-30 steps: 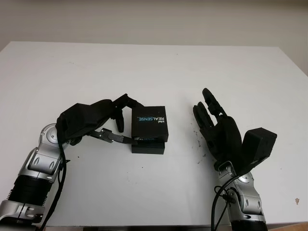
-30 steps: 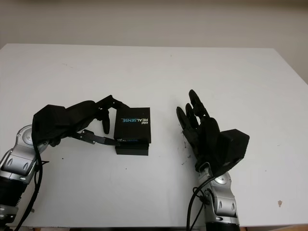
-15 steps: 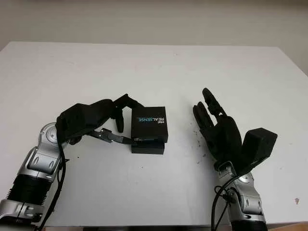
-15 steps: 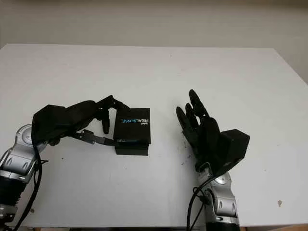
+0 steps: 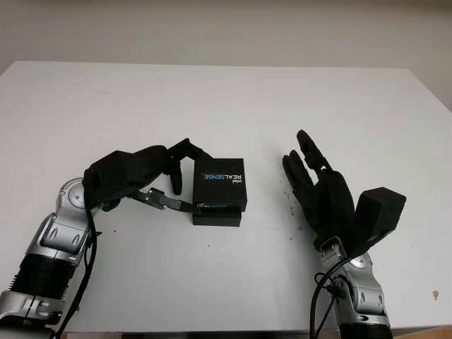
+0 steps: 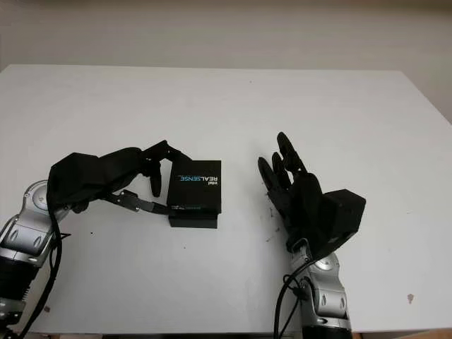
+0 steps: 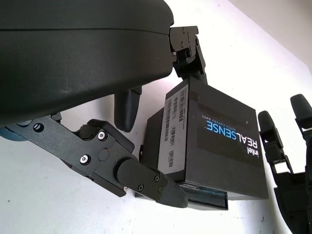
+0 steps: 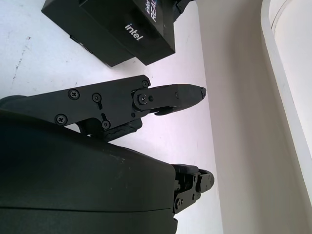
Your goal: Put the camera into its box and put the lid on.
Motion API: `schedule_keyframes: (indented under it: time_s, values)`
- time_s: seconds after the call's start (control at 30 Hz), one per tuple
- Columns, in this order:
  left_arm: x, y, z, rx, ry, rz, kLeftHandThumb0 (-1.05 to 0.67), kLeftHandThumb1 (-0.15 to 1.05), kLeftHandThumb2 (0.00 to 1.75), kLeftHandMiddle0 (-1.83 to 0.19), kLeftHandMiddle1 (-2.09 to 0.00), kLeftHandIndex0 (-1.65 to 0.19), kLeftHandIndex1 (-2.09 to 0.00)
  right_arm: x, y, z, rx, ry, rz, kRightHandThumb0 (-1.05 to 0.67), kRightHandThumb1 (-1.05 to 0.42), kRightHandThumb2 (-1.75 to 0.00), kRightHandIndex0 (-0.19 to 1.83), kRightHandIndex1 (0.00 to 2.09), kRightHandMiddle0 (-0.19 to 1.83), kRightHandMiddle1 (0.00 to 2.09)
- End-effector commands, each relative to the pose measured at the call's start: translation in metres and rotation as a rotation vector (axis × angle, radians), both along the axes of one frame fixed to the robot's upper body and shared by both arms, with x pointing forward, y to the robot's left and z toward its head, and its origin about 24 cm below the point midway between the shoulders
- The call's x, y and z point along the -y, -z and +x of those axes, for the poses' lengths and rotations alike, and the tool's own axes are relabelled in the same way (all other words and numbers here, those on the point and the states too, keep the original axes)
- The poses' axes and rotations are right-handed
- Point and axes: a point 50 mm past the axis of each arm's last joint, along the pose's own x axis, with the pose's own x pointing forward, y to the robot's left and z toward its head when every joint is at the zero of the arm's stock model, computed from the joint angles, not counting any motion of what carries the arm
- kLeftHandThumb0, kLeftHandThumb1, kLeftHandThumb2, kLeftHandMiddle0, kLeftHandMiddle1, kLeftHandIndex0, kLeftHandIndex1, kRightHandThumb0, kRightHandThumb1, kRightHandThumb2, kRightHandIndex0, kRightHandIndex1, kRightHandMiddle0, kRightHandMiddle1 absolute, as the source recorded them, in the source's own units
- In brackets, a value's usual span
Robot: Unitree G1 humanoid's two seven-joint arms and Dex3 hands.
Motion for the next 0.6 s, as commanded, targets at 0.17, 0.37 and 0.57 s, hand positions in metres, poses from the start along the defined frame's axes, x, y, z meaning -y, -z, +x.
schedule_keyframes:
  time_s: [0.17,0.37,0.57]
  values:
    - [-0.0012,-0.0105,-0.0015,0.035,0.021,0.03,-0.37,1.05,0.33,-0.69,-2.09,-0.37,-2.09,-0.0011,-0.0035,0.0022,0.013,-0.01,-0.001,-0.47,-1.05,-0.2,0.06,0.05,0.11,0.05]
    - [-0.0029,-0.0111,-0.0031,0.031,0.016,0.038,-0.36,1.05,0.34,-0.69,-2.09,-0.36,-2.09,-0.0009,-0.0029,0.0018,0.011,-0.011,-0.005,-0.48,-1.05,-0.2,0.07,0.05,0.12,0.06]
    - [-0.0037,-0.01,-0.0032,0.035,0.008,0.042,-0.36,1.05,0.33,-0.7,-2.09,-0.37,-2.09,0.0001,-0.003,0.0025,0.01,-0.01,-0.019,-0.5,-1.05,-0.19,0.07,0.05,0.12,0.06]
